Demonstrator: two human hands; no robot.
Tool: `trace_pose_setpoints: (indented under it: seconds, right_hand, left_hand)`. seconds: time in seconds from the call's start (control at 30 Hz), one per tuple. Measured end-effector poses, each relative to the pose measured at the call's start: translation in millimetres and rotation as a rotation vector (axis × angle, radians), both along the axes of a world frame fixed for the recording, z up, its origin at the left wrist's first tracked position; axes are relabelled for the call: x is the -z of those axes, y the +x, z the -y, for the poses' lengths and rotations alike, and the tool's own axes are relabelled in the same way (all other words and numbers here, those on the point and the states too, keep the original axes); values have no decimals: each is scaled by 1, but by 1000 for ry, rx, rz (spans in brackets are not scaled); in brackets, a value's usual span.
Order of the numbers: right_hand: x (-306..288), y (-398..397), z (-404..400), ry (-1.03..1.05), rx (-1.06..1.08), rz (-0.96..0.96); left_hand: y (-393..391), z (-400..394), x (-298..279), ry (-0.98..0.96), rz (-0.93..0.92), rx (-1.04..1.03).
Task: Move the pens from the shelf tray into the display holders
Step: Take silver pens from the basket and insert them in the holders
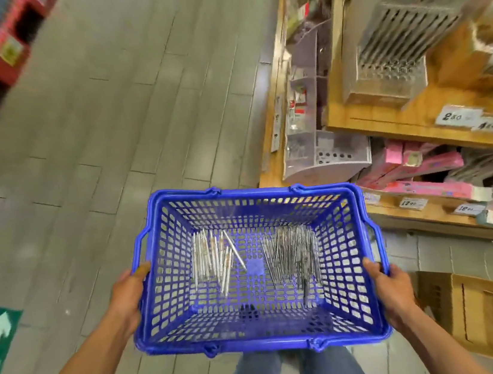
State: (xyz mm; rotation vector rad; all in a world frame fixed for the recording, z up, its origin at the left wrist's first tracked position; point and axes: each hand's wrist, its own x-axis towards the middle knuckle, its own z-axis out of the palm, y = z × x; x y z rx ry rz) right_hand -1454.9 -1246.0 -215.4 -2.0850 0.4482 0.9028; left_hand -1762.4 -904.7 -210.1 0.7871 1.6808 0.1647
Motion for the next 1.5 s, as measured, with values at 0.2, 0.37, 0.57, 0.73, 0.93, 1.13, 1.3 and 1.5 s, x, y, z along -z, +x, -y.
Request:
trace_pose_setpoints:
  seconds: [0.2, 0.37, 0.57, 0.73, 0.93, 1.13, 1.3, 1.5]
  right_hand:
    - [-13, -5, -88, 72, 2, -9]
    - [-10, 5, -162, 84, -30, -24]
    - [4, 27, -255, 121, -59, -71]
    - [19, 50, -323, 93, -71, -40]
    - [55, 63, -387, 31, 9, 27]
    - [116, 70, -446, -65, 102, 99]
    - [183, 82, -479, -60, 188, 87]
    - [276, 100, -500, -83, 220, 106]
  left_hand:
    - [-4, -87, -26, 65, -87, 3]
    - [6, -159, -37, 101, -153, -26]
    - [23, -243, -28, 119, -220, -59]
    - [41, -308, -6, 94, -220, -74]
    - [68, -386, 42, 66, -179, 1]
    - [99, -462, 107, 31, -157, 96]
    - [133, -509, 169, 29, -147, 138]
    - [170, -536, 260, 52, -134, 126]
